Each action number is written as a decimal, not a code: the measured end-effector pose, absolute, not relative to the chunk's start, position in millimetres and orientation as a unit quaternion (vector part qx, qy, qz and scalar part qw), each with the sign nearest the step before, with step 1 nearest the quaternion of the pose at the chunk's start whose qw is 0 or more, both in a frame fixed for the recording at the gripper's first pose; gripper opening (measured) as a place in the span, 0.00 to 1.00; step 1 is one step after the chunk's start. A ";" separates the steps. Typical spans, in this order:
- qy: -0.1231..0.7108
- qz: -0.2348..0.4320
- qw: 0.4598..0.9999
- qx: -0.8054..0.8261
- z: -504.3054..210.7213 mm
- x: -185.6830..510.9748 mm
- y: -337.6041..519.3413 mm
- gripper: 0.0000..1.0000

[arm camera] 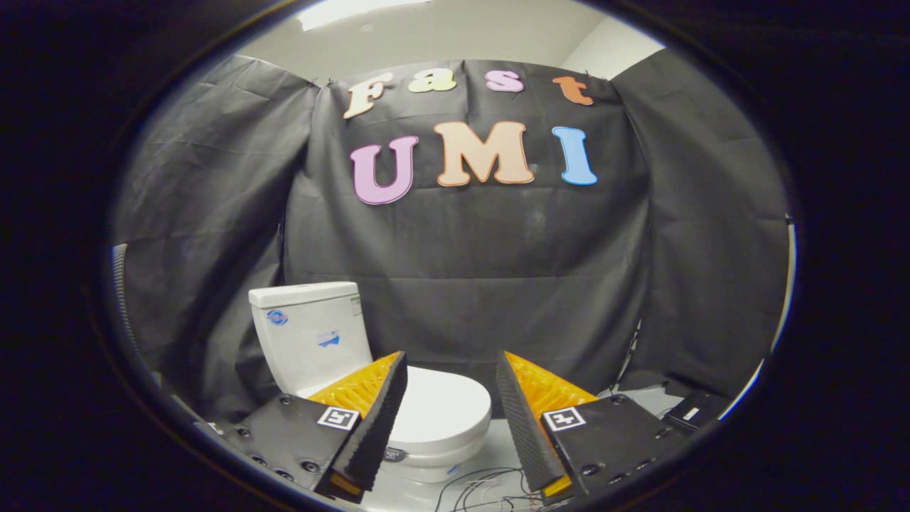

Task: Open the toilet lid.

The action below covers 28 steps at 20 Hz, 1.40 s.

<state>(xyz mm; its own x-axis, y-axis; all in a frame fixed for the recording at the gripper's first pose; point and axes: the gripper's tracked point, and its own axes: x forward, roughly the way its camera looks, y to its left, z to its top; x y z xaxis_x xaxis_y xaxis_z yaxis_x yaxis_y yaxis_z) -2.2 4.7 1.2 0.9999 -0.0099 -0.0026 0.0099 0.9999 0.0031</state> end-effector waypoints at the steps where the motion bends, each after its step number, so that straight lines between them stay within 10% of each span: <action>1: 0.001 -0.005 1.000 0.001 1.4 -2.5 5.0 0.79; 28: 0.098 0.057 0.993 -0.018 -36.5 97.4 49.7 0.58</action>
<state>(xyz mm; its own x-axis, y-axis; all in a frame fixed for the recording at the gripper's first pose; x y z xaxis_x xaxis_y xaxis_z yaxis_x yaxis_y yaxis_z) 97.4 49.7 -36.5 0.9741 0.1107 -0.1972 -0.1176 0.9928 -0.0237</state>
